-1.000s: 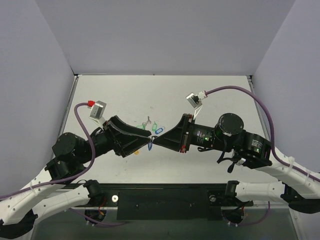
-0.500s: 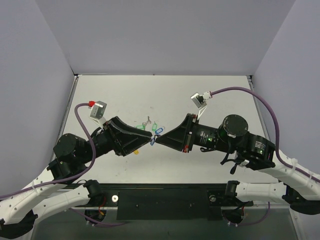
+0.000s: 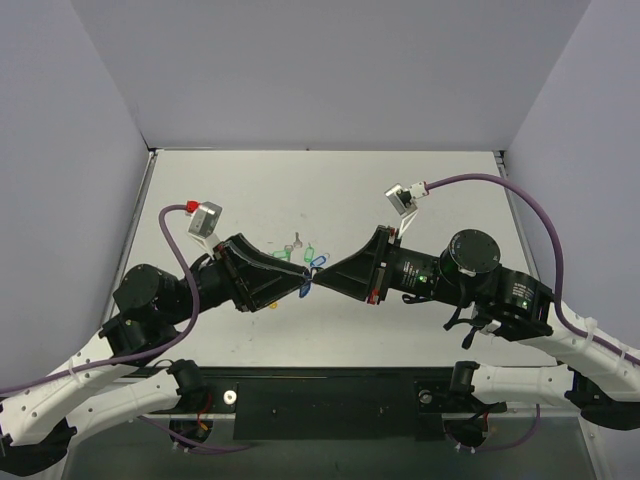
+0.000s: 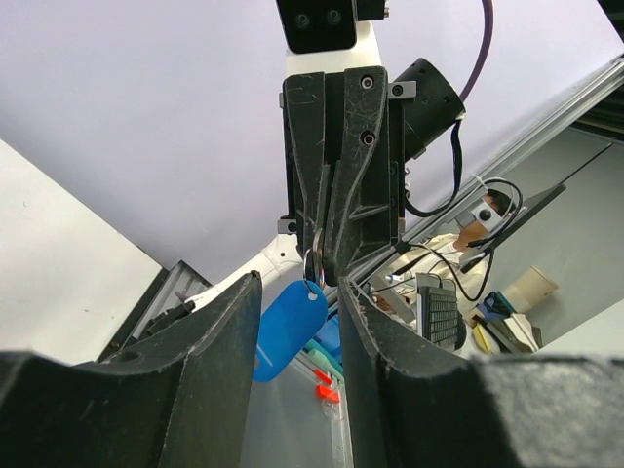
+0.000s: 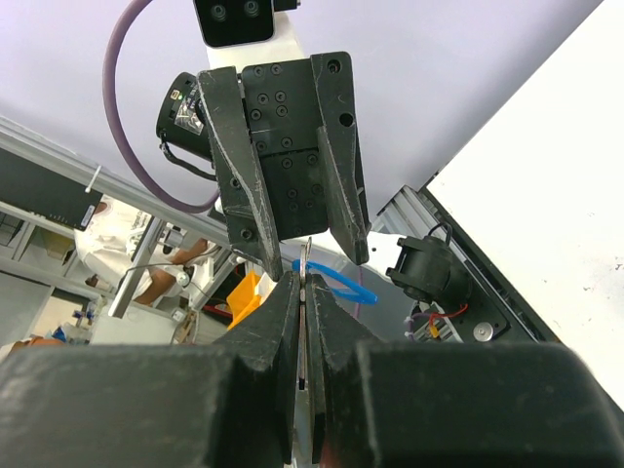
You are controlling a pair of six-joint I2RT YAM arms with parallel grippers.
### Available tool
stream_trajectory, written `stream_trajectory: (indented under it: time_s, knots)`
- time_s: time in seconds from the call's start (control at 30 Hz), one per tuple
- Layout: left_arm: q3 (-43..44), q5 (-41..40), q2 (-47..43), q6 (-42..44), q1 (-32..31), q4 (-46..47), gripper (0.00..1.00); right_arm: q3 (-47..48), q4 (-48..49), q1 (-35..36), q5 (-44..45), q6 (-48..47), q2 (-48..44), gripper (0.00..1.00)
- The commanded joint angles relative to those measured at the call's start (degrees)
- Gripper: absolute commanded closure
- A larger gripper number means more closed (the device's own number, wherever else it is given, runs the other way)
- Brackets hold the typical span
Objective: Remove the keys from the keyring
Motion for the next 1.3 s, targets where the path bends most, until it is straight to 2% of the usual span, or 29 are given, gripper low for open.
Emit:
stream_trajectory:
  time_s: [0.0,0.3,0.6,0.93,1.1,1.27]
  knots:
    - [0.16,1.07,0.2,-0.47,-0.42,3.49,0.53,-0.23,3.54,-0.3,0.76,-0.19,-0.75,1.0]
    - [0.6,1.33,0.81,-0.29,-0.51,3.4,0.59,-0.32,3.28,-0.29,0.85,-0.27,-0.4,1.0]
    - [1.48,1.86,1.95,0.15,-0.51,3.75,0.78,-0.4,2.75,-0.38,0.67,-0.45,-0.49,1.0]
    - [2.18,1.95,2.31,0.68,-0.51,3.23,0.87,-0.93,2.49,-0.47,0.15,-0.45,-0.84,1.0]
    - [2.62,2.21,2.4,1.03,-0.51,2.61,1.0,-0.84,1.96,-0.38,-0.29,-0.45,-1.1,1.0]
    - [3.58,3.44,2.57,1.99,-0.51,1.12,1.0,-0.49,0.73,-0.38,-1.17,-0.71,-1.28,1.0]
